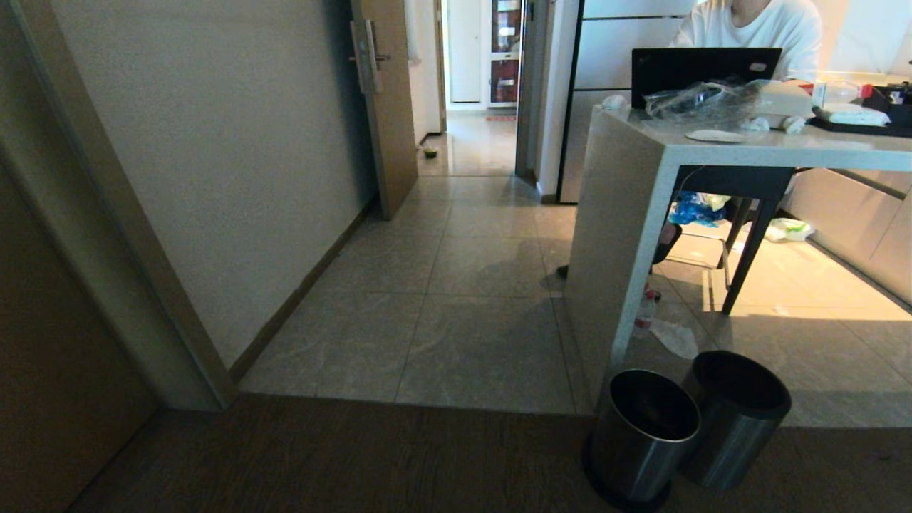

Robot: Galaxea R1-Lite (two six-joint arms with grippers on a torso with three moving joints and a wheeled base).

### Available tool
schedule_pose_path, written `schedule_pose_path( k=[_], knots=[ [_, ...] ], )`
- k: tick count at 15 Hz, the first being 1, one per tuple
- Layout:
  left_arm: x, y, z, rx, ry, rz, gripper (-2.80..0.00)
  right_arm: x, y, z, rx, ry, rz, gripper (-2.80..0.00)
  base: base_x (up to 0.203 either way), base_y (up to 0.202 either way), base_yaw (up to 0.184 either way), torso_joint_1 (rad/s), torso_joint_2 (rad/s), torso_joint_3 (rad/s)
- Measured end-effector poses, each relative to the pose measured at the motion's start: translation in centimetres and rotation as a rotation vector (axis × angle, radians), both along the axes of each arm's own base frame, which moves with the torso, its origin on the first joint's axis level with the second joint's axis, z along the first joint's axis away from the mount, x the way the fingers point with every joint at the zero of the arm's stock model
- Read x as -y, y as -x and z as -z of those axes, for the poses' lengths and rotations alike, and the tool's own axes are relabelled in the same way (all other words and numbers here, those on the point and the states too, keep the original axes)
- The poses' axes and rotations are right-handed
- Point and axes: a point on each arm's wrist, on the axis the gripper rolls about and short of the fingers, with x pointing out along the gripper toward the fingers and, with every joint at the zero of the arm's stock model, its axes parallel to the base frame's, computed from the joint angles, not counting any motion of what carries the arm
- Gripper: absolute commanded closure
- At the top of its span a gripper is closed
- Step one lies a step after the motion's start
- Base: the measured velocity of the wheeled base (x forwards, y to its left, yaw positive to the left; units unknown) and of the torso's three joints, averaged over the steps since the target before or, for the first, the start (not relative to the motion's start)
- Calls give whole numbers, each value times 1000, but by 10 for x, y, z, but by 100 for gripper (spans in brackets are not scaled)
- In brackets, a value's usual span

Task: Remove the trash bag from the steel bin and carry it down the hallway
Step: Put the trash bag at the door

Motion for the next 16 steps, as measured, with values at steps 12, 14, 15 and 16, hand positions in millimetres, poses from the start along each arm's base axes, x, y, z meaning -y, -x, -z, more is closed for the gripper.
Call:
schedule_pose_path(
  k=[12, 14, 15, 16],
  knots=[
    [0, 0, 0, 2, 0, 0, 0, 0, 0, 0, 0, 0, 0, 0, 0, 192, -1, 2, 2, 2],
    [0, 0, 0, 0, -2, 1, 0, 0, 0, 0, 0, 0, 0, 0, 0, 135, 6, 1, 4, 3],
    [0, 0, 0, 1, 7, -2, 0, 0, 0, 0, 0, 0, 0, 0, 0, 55, 1, -2, 2, 3],
    [0, 0, 0, 2, 12, -2, 0, 0, 0, 0, 0, 0, 0, 0, 0, 0, 0, 0, 0, 0]
  ],
)
